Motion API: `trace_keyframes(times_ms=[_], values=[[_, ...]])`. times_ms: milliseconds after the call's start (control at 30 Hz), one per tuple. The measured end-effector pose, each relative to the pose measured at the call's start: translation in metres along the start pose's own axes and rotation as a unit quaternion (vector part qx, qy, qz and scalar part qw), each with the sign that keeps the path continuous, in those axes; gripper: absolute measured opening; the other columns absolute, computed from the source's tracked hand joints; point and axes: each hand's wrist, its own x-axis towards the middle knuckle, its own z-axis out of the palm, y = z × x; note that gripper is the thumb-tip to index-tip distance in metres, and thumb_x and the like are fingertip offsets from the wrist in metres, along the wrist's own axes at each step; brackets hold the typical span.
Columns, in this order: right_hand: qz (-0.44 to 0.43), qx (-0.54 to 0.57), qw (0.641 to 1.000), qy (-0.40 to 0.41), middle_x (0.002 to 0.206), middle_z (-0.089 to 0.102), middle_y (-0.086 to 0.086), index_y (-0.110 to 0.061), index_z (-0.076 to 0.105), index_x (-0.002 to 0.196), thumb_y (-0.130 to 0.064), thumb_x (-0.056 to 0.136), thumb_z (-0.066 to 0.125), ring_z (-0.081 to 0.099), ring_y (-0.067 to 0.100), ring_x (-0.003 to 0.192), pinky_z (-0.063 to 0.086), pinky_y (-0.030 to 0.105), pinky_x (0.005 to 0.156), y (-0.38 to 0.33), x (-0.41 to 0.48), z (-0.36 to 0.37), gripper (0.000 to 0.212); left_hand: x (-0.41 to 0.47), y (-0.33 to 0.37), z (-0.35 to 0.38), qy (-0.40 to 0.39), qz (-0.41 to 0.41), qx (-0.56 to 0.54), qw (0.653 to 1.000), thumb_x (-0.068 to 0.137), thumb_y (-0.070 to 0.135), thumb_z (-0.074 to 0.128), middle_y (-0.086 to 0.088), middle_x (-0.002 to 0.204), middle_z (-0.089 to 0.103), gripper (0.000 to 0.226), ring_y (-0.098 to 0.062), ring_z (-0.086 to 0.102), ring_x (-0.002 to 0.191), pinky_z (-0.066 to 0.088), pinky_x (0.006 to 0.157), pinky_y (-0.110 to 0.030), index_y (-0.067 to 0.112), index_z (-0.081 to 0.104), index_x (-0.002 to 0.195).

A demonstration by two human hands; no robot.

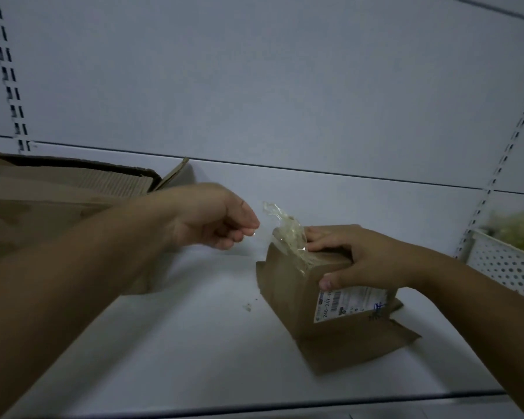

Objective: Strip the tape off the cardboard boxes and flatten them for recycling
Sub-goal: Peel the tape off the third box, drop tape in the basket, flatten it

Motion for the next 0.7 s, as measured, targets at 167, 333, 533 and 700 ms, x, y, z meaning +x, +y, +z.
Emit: trace_keyframes(times_ms=[167, 333, 533, 700], values=[[0.017, -0.055, 0.998, 0.012, 0.120, 0.009, -0.061, -0.059, 0.031, 0.130, -0.074, 0.068, 0.051, 0.021, -0.018, 0.124, 0.021, 0.027, 0.108, -0.003, 0.004, 0.006, 0.067, -0.002, 0.010, -0.001, 0.217, 0.183, 0.266, 0.921, 0.076, 0.010, 0.068, 0.006, 0.065, 0.071, 0.016, -0.011, 0.065, 0.061, 0.055, 0.057, -0.027, 0.022, 0.069, 0.067], [0.016, -0.062, 0.997, 0.041, 0.147, 0.016, -0.035, -0.048, 0.030, 0.138, -0.072, 0.073, 0.048, 0.023, -0.003, 0.135, 0.018, 0.024, 0.105, -0.004, 0.006, 0.011, 0.071, -0.022, -0.044, 0.039, 0.380, 0.284, 0.117, 0.873, 0.075, 0.015, 0.074, 0.009, 0.098, 0.062, 0.019, 0.000, 0.060, 0.070, 0.046, 0.059, -0.012, 0.031, 0.064, 0.077], [0.017, -0.087, 0.995, 0.037, 0.150, 0.023, -0.026, -0.040, 0.029, 0.141, -0.060, 0.082, 0.052, 0.032, 0.003, 0.132, 0.024, 0.021, 0.091, -0.012, 0.008, 0.011, 0.066, -0.016, -0.070, 0.095, 0.133, 0.011, -0.236, 0.963, 0.081, 0.020, 0.068, 0.002, 0.072, 0.070, 0.011, -0.004, 0.059, 0.052, 0.046, 0.045, -0.019, 0.013, 0.076, 0.084], [0.004, -0.150, 0.989, -0.005, 0.156, 0.008, -0.017, -0.033, 0.015, 0.147, -0.055, 0.082, 0.056, 0.020, 0.006, 0.138, 0.016, 0.019, 0.096, -0.017, 0.007, 0.007, 0.080, -0.009, -0.057, 0.098, 0.120, -0.036, -0.386, 0.914, 0.081, 0.017, 0.068, 0.004, 0.068, 0.068, 0.005, -0.003, 0.058, 0.047, 0.045, 0.041, -0.015, 0.014, 0.071, 0.084]])
